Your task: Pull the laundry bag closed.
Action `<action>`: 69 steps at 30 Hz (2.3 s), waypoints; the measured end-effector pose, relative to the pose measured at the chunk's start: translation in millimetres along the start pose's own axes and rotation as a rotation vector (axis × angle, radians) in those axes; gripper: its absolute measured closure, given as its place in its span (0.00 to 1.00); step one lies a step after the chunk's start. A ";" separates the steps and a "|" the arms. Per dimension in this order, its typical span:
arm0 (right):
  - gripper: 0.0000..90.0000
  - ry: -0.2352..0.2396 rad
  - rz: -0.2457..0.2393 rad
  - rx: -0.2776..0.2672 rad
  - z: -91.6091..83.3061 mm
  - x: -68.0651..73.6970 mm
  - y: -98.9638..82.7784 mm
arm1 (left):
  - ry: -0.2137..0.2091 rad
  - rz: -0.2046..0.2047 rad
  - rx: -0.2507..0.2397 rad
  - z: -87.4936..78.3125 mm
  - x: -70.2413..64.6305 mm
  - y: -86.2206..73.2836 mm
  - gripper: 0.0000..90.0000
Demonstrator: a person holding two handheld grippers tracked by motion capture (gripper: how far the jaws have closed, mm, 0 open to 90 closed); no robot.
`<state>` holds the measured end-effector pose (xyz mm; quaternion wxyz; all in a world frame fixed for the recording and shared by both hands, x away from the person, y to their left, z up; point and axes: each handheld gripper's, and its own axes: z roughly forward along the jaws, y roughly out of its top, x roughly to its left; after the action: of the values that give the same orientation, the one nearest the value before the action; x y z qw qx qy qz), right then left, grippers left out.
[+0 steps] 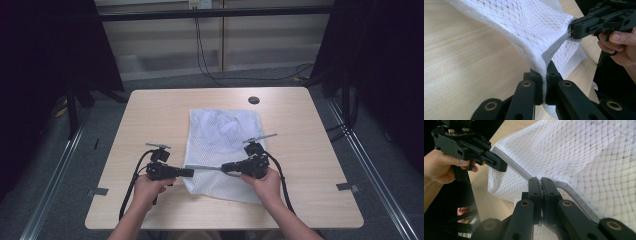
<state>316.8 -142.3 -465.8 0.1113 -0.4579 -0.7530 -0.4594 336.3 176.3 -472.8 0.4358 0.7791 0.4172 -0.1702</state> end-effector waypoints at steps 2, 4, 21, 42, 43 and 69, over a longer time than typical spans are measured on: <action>0.97 0.002 0.002 0.001 -0.3 -0.1 0.0 | 0.005 0.004 -0.001 0.0 0.2 0.1 0.98; 0.97 -0.009 -0.003 0.000 -0.7 -0.3 0.1 | 0.002 0.003 0.001 -0.8 1.2 0.1 0.98; 0.97 -0.005 0.005 0.000 -5.3 -2.7 -0.5 | -0.001 0.003 0.003 -0.8 0.9 -0.3 0.98; 0.97 -0.013 0.002 -0.006 -11.1 -5.0 -1.2 | -0.005 -0.002 0.006 -1.5 1.8 -0.7 0.98; 0.97 -0.020 -0.001 -0.006 -11.4 -5.1 -1.2 | -0.003 -0.001 0.005 -1.7 2.1 -1.0 0.98; 0.97 -0.033 0.037 -0.019 -29.1 -21.2 -8.6 | 0.003 -0.008 -0.003 -7.4 7.6 -2.5 0.98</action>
<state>314.4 -179.3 -467.2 0.1029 -0.4802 -0.7416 -0.4569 338.0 186.9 -474.8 0.4357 0.7772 0.4210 -0.1703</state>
